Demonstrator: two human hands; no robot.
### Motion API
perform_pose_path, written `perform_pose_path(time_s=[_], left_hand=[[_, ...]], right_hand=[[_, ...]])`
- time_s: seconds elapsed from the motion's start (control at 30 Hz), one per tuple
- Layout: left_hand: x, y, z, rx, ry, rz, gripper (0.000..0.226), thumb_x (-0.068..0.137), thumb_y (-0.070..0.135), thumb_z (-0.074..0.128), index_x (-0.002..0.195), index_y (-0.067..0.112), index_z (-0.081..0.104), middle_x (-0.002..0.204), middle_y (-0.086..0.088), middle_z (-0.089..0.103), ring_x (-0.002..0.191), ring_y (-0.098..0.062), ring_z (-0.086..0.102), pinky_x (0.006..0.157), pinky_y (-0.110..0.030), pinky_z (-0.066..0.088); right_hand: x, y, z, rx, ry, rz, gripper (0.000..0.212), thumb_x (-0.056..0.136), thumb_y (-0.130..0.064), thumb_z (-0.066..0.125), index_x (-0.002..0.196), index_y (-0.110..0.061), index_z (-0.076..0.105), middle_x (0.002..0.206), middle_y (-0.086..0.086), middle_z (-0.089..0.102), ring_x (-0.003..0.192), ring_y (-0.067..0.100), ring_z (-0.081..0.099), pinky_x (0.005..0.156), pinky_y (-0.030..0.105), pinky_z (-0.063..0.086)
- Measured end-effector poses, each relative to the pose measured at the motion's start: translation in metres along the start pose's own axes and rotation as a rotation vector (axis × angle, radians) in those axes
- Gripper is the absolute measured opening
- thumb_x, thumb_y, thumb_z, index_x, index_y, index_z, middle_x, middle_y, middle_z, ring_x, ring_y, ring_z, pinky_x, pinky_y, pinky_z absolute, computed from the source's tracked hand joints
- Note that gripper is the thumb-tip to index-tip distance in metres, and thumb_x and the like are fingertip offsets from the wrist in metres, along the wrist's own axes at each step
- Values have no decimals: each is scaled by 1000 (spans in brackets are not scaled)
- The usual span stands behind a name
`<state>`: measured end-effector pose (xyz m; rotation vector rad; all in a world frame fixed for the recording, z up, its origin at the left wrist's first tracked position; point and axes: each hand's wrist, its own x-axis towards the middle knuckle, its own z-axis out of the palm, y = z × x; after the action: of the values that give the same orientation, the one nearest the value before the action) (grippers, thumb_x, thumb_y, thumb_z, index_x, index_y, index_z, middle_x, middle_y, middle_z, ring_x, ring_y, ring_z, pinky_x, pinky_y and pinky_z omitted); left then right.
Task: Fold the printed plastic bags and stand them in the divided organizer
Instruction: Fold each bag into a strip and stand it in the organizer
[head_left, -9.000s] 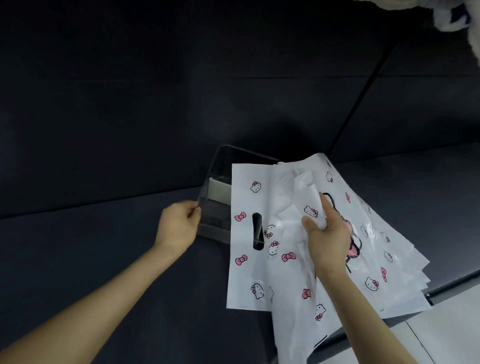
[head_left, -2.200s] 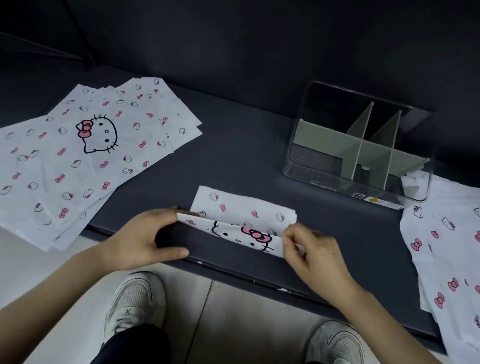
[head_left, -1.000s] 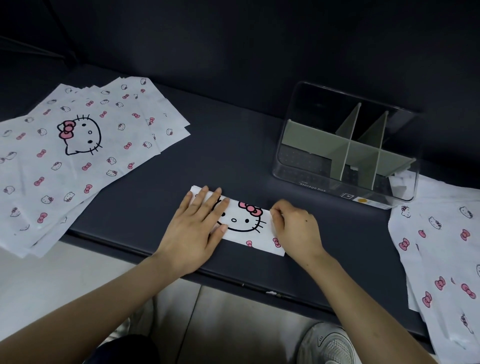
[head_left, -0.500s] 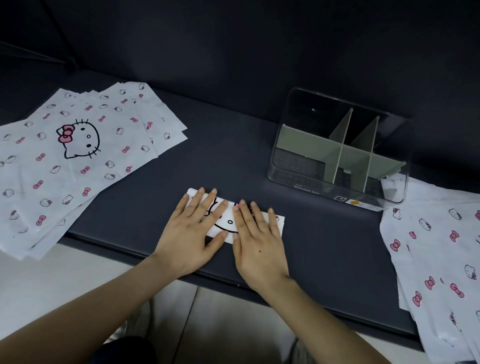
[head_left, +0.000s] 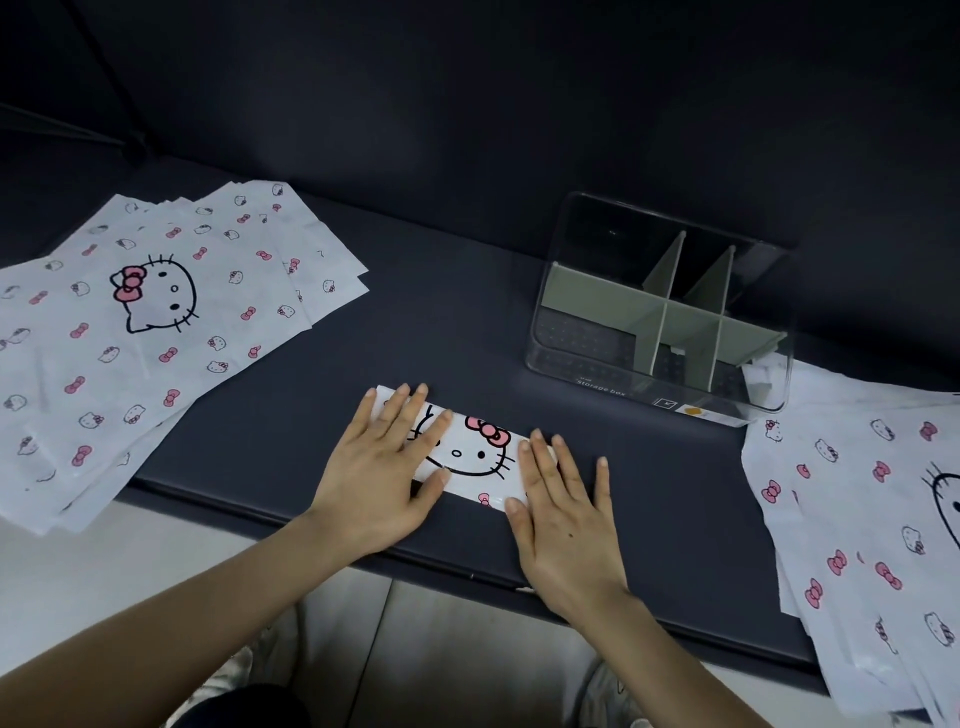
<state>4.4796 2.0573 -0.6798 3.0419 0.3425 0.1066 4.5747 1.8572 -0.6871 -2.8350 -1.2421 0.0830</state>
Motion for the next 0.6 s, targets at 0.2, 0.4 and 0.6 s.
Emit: perform_pose_path(time_s=[0.2, 0.4, 0.6], left_hand=[[6, 32, 5, -58, 16, 161, 53, 102, 32, 18, 141, 10, 46, 148, -10, 43, 139, -30, 36, 113, -46, 20], [4, -2, 10, -97, 10, 235, 50, 102, 28, 25, 148, 13, 33, 155, -2, 29, 145, -19, 22, 117, -35, 14], [-2, -21, 11, -95, -2, 128, 51, 102, 30, 25, 148, 13, 32, 154, -5, 31, 144, -19, 23, 118, -33, 11]], right_hand=[[0, -1, -2, 8, -15, 6, 56, 102, -41, 9, 148, -12, 23, 153, 2, 35, 142, 21, 29, 109, 52, 15], [1, 0, -4, -14, -43, -8, 57, 102, -42, 7, 148, -12, 26, 153, 2, 33, 142, 20, 26, 110, 51, 13], [1, 0, -6, 14, -108, 1, 60, 102, -43, 6, 147, -13, 30, 154, 1, 32, 143, 20, 26, 111, 50, 11]])
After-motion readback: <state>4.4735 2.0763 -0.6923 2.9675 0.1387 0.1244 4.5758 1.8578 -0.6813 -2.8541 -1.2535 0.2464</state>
